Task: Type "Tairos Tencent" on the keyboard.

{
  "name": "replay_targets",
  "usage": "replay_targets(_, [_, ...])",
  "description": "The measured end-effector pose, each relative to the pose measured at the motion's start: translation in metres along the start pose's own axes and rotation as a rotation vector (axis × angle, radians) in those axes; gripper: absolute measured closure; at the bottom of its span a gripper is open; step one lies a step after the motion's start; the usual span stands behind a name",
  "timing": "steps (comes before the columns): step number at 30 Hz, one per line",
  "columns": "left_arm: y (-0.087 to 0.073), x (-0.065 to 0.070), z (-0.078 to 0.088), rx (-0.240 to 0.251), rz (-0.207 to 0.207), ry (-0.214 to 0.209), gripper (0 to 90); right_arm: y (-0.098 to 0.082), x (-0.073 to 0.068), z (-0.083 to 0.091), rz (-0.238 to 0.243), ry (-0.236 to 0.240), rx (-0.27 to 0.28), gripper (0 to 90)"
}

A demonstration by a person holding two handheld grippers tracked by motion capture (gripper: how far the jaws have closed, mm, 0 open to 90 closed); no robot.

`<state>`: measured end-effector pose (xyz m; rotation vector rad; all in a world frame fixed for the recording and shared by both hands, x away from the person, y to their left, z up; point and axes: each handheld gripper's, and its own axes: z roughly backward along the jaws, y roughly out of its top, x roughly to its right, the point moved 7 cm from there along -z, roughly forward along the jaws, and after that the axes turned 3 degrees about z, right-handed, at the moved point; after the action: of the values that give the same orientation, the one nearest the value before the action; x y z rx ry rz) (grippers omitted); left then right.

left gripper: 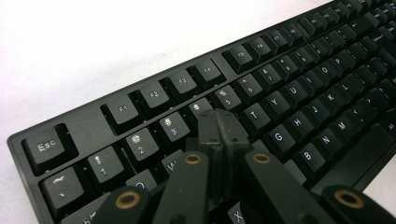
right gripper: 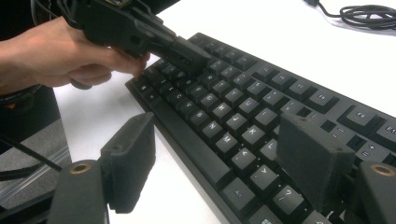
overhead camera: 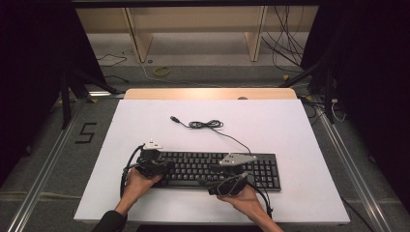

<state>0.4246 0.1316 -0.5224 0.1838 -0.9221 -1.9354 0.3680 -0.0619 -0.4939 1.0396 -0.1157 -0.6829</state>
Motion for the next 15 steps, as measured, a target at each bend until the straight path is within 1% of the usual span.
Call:
replay_targets(1, [-0.0009,0.0004,-0.0008,-0.01,0.0,0.002,88.9,0.0,-0.0001,0.0001,0.0,0.0,0.0,29.2])
replay_targets(2, [-0.0017,0.0,-0.0014,-0.012,-0.004,0.007,88.9,0.0,-0.0001,0.0001,0.0,-0.001,0.0,29.2])
replay_targets(8, [-0.0022,0.0,-0.0009,-0.019,0.001,0.018,89.1,0.0003,-0.0005,0.0003,0.001,0.0,0.002,29.2])
replay_targets(15, [-0.0014,0.0007,0.0007,-0.003,0.014,0.015,88.7,0.0004,-0.0001,-0.0007,0.001,0.0,0.001,29.4])
